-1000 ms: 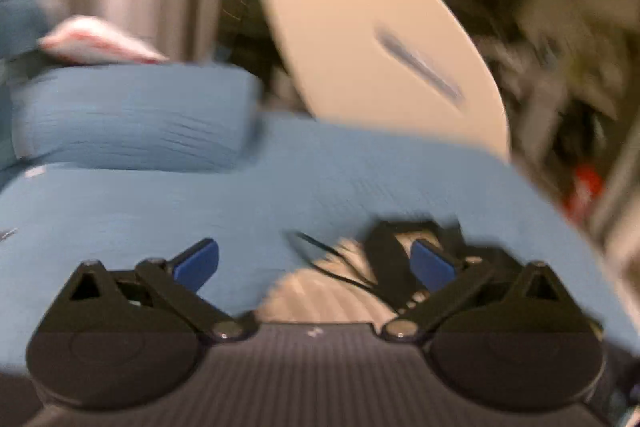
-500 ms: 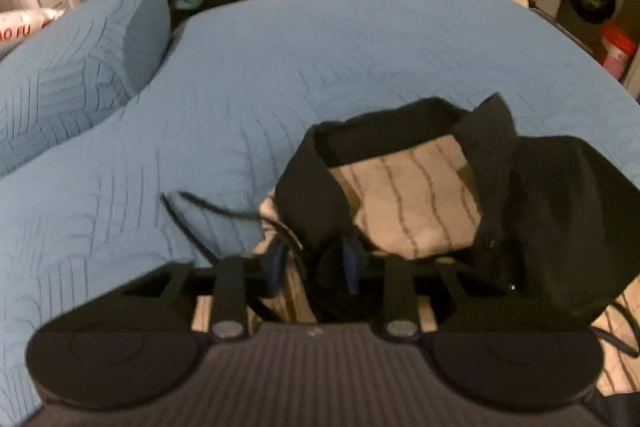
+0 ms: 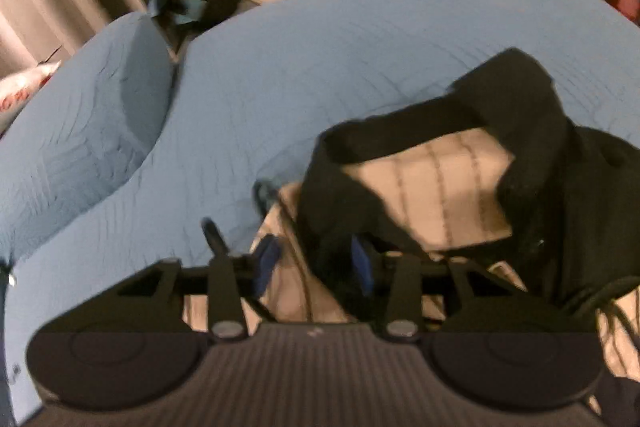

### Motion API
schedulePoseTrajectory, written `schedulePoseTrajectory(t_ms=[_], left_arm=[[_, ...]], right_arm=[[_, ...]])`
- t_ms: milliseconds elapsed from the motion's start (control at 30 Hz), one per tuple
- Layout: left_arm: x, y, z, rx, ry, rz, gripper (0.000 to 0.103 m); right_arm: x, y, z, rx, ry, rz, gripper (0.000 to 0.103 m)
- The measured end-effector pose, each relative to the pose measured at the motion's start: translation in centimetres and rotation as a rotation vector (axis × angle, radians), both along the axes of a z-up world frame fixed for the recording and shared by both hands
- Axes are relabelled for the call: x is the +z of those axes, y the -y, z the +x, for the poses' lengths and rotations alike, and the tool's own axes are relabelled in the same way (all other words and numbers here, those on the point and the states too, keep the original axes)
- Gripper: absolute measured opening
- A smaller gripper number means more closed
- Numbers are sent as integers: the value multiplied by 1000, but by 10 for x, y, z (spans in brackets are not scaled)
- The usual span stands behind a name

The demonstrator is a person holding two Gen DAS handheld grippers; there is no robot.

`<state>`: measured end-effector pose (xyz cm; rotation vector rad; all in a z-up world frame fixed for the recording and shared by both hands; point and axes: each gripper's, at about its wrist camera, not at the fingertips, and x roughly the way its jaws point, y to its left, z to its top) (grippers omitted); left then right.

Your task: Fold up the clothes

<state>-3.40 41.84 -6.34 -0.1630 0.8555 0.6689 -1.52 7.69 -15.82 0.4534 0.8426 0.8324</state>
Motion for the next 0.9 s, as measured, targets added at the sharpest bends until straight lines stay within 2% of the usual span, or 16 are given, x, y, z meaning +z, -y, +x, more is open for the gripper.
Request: schedulePoseTrajectory(t_ms=[33, 67, 100, 167, 233, 333, 400, 467, 533, 633, 733, 800, 900], left_arm=[[0, 1, -8, 16, 26, -14, 92], [9, 6, -23, 45, 107, -24, 102], [17, 11, -38, 81, 185, -35, 103], [29, 17, -63, 118, 287, -74, 103], [36, 24, -81, 115, 331, -97, 103], [21, 33, -96, 78, 268, -85, 103], [7, 33, -90, 78, 232, -83, 103], [-17, 27, -93, 87, 189, -110, 103], [-41, 23, -96, 94, 149, -134, 103], [-59, 36, -108, 23, 208, -18, 103], [-52, 35, -105, 23, 190, -21, 103], [-52, 31, -104, 12, 195, -28, 103], [-58, 23, -98, 16, 211, -30, 103]], right_arm=[[0, 0, 0, -2, -1, 3, 63], [-1, 1, 1, -4, -4, 7, 63], [-1, 0, 2, -3, -6, 6, 63], [0, -1, 1, -2, 0, -2, 63], [0, -2, -1, -1, 10, -6, 63], [2, -1, -3, 2, 19, -8, 63], [3, -2, -3, 4, 18, -29, 63], [6, -6, -2, 5, 10, -73, 63], [15, -14, -3, 13, 47, -119, 63], [43, -48, 1, 51, 163, -135, 63], [72, -121, 30, 163, 357, -225, 63], [72, -189, 65, 282, 494, -338, 62], [50, -277, 120, 382, 591, -473, 61]])
